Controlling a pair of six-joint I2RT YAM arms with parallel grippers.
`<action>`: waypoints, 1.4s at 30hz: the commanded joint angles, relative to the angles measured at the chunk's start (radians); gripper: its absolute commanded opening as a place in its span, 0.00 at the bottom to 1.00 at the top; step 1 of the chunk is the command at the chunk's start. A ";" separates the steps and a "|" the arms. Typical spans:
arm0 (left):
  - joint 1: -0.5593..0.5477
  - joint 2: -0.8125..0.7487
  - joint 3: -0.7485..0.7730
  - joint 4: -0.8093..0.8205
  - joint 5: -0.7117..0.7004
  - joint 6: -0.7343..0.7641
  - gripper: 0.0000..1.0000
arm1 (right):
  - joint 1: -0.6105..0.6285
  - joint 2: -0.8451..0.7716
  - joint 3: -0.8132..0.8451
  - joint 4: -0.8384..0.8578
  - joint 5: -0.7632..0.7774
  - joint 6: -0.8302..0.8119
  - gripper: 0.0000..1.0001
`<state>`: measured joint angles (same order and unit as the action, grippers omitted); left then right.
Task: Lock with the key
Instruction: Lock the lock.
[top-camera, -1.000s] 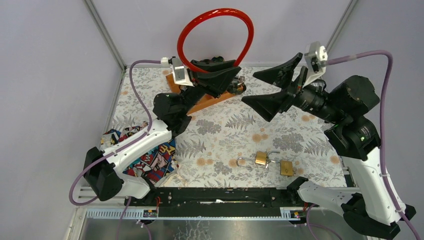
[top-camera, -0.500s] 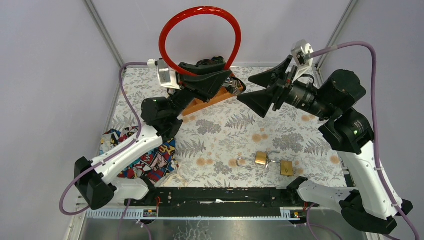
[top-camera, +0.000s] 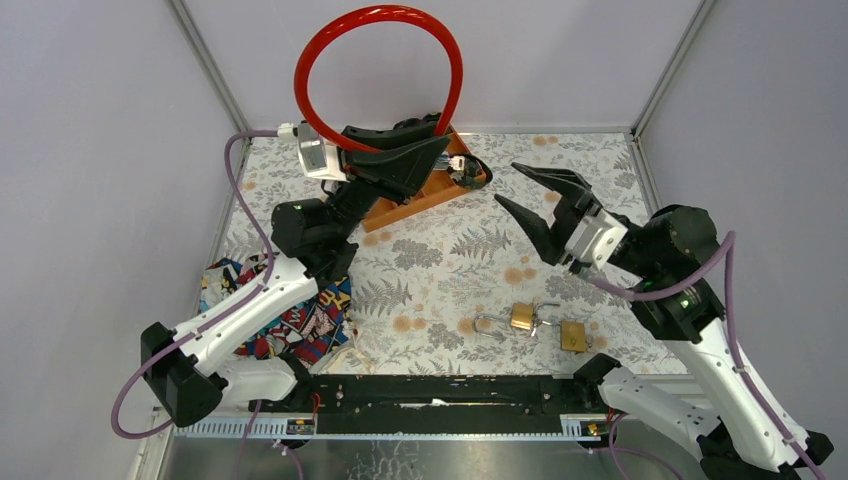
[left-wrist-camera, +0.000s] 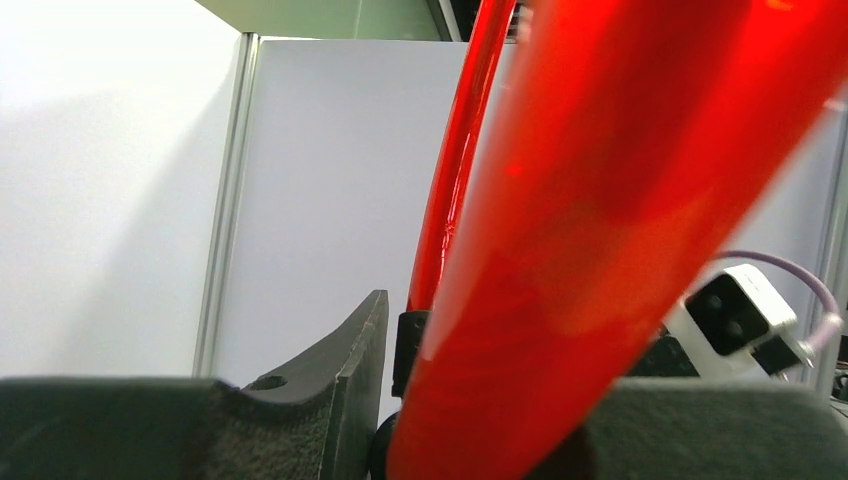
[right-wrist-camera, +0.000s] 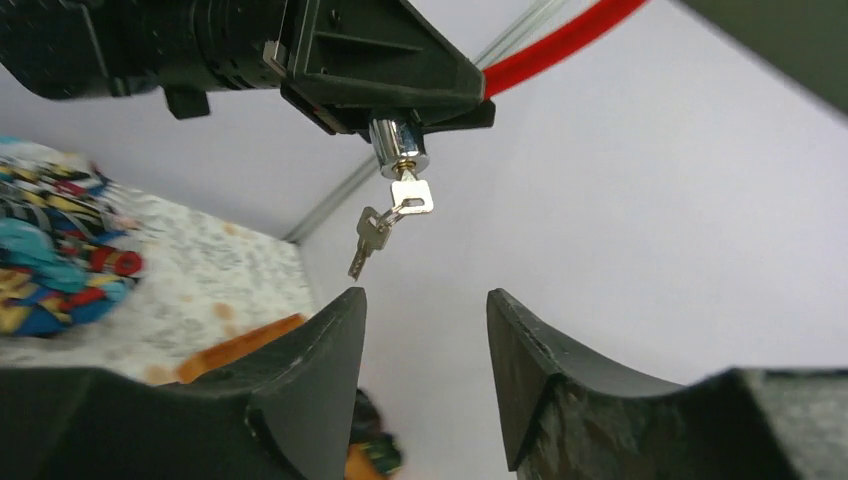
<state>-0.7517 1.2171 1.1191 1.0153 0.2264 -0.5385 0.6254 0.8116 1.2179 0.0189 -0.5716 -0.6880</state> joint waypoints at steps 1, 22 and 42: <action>0.004 -0.009 -0.001 0.048 -0.045 0.041 0.00 | 0.001 0.015 -0.040 0.248 -0.037 -0.305 0.51; 0.003 0.026 0.009 0.069 -0.040 0.033 0.00 | 0.043 0.181 0.109 0.056 -0.055 -0.516 0.52; -0.002 0.040 0.008 0.086 0.055 0.024 0.00 | 0.065 0.221 0.166 0.006 -0.068 -0.395 0.11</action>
<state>-0.7517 1.2640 1.1164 1.0157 0.2291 -0.5106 0.6811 1.0271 1.3121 0.0105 -0.6235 -1.1671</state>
